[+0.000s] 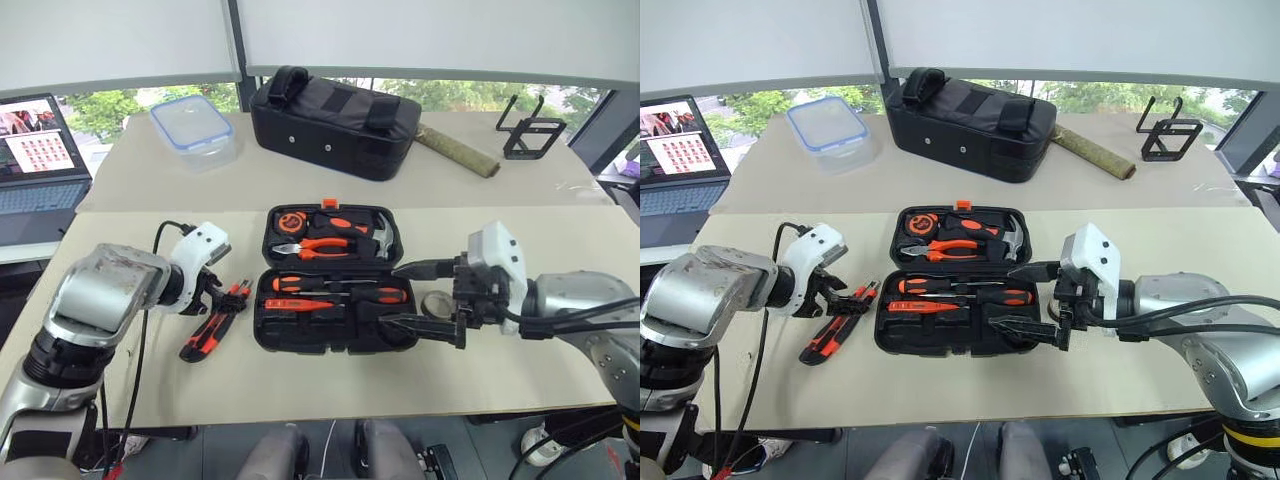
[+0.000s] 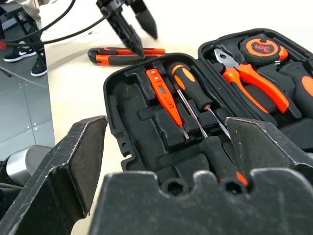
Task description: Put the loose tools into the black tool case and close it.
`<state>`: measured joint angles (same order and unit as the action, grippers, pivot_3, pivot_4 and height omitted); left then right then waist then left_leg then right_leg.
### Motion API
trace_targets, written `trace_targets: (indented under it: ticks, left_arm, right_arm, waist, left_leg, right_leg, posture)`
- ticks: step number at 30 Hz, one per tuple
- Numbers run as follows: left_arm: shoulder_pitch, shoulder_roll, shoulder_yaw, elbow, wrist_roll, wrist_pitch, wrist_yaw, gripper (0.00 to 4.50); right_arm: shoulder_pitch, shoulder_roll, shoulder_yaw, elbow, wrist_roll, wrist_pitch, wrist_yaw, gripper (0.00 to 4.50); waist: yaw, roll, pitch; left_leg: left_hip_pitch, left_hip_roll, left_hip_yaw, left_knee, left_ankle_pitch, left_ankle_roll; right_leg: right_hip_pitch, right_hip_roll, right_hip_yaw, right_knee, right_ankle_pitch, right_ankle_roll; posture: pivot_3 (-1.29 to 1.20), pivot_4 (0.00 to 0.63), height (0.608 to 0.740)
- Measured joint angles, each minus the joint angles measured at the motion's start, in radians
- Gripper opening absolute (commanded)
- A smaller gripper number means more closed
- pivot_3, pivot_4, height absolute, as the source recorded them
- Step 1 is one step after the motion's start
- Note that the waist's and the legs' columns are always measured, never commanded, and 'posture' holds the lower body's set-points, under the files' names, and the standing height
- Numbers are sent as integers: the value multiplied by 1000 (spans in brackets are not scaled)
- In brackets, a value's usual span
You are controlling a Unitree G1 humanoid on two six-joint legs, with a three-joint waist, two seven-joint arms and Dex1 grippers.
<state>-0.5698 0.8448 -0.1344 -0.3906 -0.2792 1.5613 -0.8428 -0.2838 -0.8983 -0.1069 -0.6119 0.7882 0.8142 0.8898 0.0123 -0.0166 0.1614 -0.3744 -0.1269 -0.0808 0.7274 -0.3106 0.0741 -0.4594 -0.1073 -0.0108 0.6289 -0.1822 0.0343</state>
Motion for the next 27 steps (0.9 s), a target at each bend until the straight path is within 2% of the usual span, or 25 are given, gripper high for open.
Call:
trace_targets:
  ticks: [11,14,18,24,27]
  left_arm:
    - [106,48,23,-78,-71,10,90,3814]
    - [124,55,34,-74,-80,-12,104,2964]
    - [140,77,46,-44,-93,-58,103,1539]
    - [137,130,33,39,-123,-168,50,1513]
    - [100,185,-2,127,-116,-373,-67,1513]
  right_arm:
    - [11,8,1,-9,4,0,-13,4500]
    - [7,8,2,-8,4,-1,-12,4500]
    - [1,8,3,-8,3,-4,-7,4500]
    - [10,4,1,-8,3,-6,2,4500]
    - [33,-13,-6,-9,3,-6,12,4500]
  waist:
    - [2,0,0]
    - [0,0,0]
    - [0,0,0]
    - [0,0,0]
    - [2,-1,0]
  left_leg:
    - [4,0,0,-2,0,0]
    - [6,0,2,-7,0,-1]
    - [7,0,2,-10,1,-2]
    - [7,0,2,-11,1,-3]
    - [5,0,2,-11,2,-4]
  right_leg:
    - [2,0,1,-1,0,0]
    - [2,-1,2,-1,0,0]
    - [2,-1,2,-1,0,-1]
    - [1,-1,2,-2,0,-1]
    - [0,-1,1,-2,0,-3]
  posture:
    - [0,150,714]
    - [0,150,714]
    - [0,150,714]
    - [0,150,714]
    - [0,150,714]
